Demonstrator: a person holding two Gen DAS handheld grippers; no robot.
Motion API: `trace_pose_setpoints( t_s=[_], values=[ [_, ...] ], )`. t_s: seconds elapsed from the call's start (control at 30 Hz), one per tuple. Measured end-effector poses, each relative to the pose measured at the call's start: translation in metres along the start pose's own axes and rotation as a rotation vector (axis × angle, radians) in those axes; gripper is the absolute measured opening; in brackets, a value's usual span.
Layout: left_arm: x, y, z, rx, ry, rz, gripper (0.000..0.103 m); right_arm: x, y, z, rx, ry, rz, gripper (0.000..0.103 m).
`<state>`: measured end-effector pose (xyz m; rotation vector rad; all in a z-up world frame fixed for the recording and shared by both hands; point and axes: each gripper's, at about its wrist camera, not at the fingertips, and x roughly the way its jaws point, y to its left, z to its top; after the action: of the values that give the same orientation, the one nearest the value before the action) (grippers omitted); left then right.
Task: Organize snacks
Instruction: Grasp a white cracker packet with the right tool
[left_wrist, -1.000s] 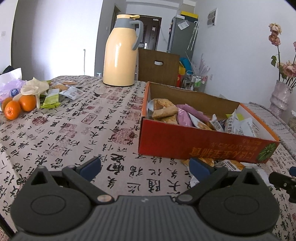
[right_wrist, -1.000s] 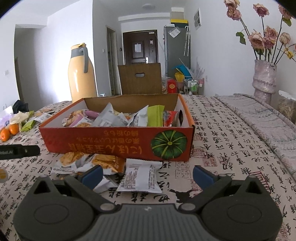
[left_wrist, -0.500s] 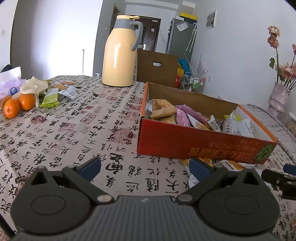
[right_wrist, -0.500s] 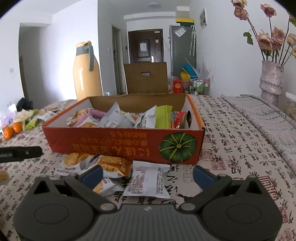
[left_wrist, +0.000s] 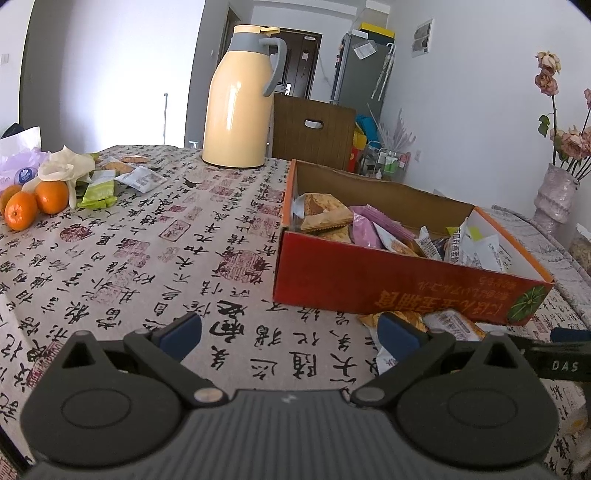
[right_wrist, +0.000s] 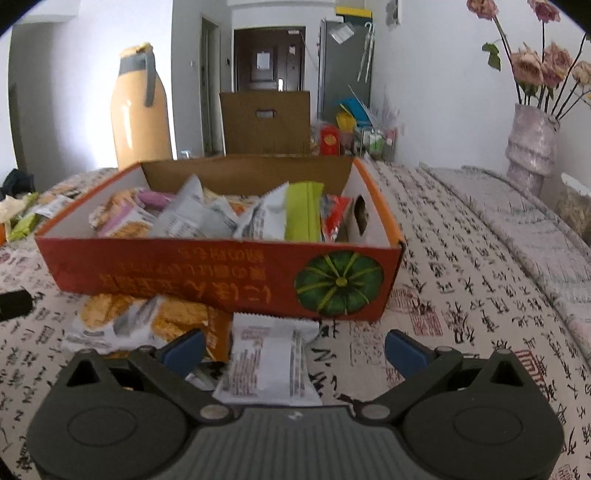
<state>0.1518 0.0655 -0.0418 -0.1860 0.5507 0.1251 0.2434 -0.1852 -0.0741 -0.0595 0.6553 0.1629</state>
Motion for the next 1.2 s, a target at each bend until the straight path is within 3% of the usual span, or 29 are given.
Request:
trace_pose_setpoints(
  t_s=[0.27,0.33,0.4,0.43,0.6,0.63,0.7,0.77,1.03,1.2],
  values=[
    [0.002,0.001,0.000,-0.002,0.010,0.001,0.103,0.011,-0.001,-0.004,0.006,0.038,-0.005,0.102],
    [0.002,0.001,0.000,-0.003,0.012,0.002,0.103,0.013,-0.004,-0.004,0.022,0.041,0.003,0.099],
    [0.003,0.001,0.000,-0.004,0.015,0.004,0.103,0.012,-0.008,-0.004,0.046,0.035,-0.002,0.083],
    [0.003,0.001,0.000,-0.005,0.017,0.005,0.103,0.013,-0.010,-0.003,0.055,0.038,-0.005,0.080],
    [0.003,0.001,0.000,-0.005,0.019,0.007,0.103,0.017,-0.007,-0.007,0.036,0.052,-0.001,0.078],
    [0.004,0.000,0.000,-0.004,0.020,0.008,0.103,0.016,-0.006,-0.007,0.027,0.046,0.001,0.075],
    [0.004,0.001,0.000,-0.003,0.023,0.011,0.103,0.013,-0.004,-0.008,0.019,0.033,0.014,0.052],
    [0.005,0.001,-0.001,-0.002,0.028,0.014,0.103,0.010,-0.005,-0.009,0.020,0.023,0.024,0.043],
    [0.005,-0.002,0.003,0.009,0.059,0.043,0.103,-0.019,-0.022,-0.009,0.053,-0.085,0.008,0.041],
    [0.003,-0.023,0.011,0.058,0.081,0.051,0.103,-0.023,-0.039,-0.010,0.064,-0.106,-0.010,0.041]
  ],
)
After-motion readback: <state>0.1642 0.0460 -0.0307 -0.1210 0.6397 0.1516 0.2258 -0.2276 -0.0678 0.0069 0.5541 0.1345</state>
